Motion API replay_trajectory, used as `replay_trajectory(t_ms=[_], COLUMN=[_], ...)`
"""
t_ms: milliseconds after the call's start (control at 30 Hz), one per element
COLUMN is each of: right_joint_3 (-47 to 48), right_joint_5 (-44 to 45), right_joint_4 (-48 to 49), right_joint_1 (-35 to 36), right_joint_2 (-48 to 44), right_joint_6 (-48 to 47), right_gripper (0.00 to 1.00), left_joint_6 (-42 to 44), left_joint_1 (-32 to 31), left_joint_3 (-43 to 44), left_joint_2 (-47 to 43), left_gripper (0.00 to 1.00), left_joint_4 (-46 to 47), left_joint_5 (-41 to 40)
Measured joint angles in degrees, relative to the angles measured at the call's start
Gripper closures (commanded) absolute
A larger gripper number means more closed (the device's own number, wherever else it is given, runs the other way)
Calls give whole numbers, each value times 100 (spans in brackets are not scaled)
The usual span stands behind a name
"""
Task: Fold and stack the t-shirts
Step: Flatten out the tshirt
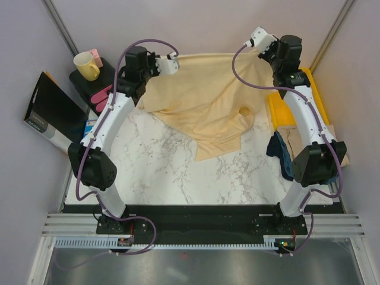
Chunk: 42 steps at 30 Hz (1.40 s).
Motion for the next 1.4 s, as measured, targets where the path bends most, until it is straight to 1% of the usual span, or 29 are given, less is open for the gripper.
replay_trajectory(t_ms=[67, 133, 233, 333, 467, 600, 700, 800, 867, 967, 1000, 1133, 1200, 1267, 1333, 1400], right_joint_3=[-151, -221, -227, -166, -63, 146, 341, 284, 37, -317, -391, -636, -769, -817, -763, -562], right_joint_5=[155, 269, 407, 496, 560, 584, 599, 431, 138, -601, -861, -1707, -1998, -2140, -2181, -2190], right_joint_4=[726, 1276, 2173, 2837, 3668, 4454, 4763, 4690, 4271, 3084, 2632, 1001, 474, 295, 396, 699], right_joint_1=[11, 31, 76, 90, 101, 103, 98, 55, -44, -267, -339, -468, -466, -468, -468, -468], right_joint_2=[-9, -7, -7, -2, 9, 155, 295, 221, -61, -737, -999, -2098, -2710, -3195, -3591, -3781], right_joint_6=[-90, -157, -260, -374, -621, -1025, -1266, -1298, -1193, -979, -933, -883, -883, -881, -892, -970], right_gripper=[100, 100, 100, 100, 100, 100, 100, 100, 100, 100, 100, 100, 100, 100, 100, 100], left_joint_6=[136, 302, 647, 1008, 1458, 1899, 2065, 2004, 1829, 1475, 1322, 1104, 1036, 909, 828, 813], left_joint_1=[74, 122, 151, 155, 155, 157, 160, 162, 177, 192, 205, 315, 385, 424, 452, 476], left_joint_3=[352, 673, 850, 988, 1438, 1521, 1517, 1296, 804, -79, -433, -1552, -1836, -1910, -1912, -1810], left_joint_2=[151, 262, 273, 299, 516, 592, 605, 426, 15, -901, -1340, -2946, -3635, -4168, -4522, -4688], left_gripper=[98, 98, 98, 98, 98, 98, 98, 98, 98, 98, 98, 98, 98, 98, 98, 98], left_joint_4=[363, 931, 1827, 2542, 3233, 3812, 4000, 3816, 3375, 2343, 1853, 660, 308, 415, 997, 1561], left_joint_5=[-92, -146, -173, -170, -76, 33, 68, 81, 142, 369, 544, 1217, 1467, 1593, 1613, 1631])
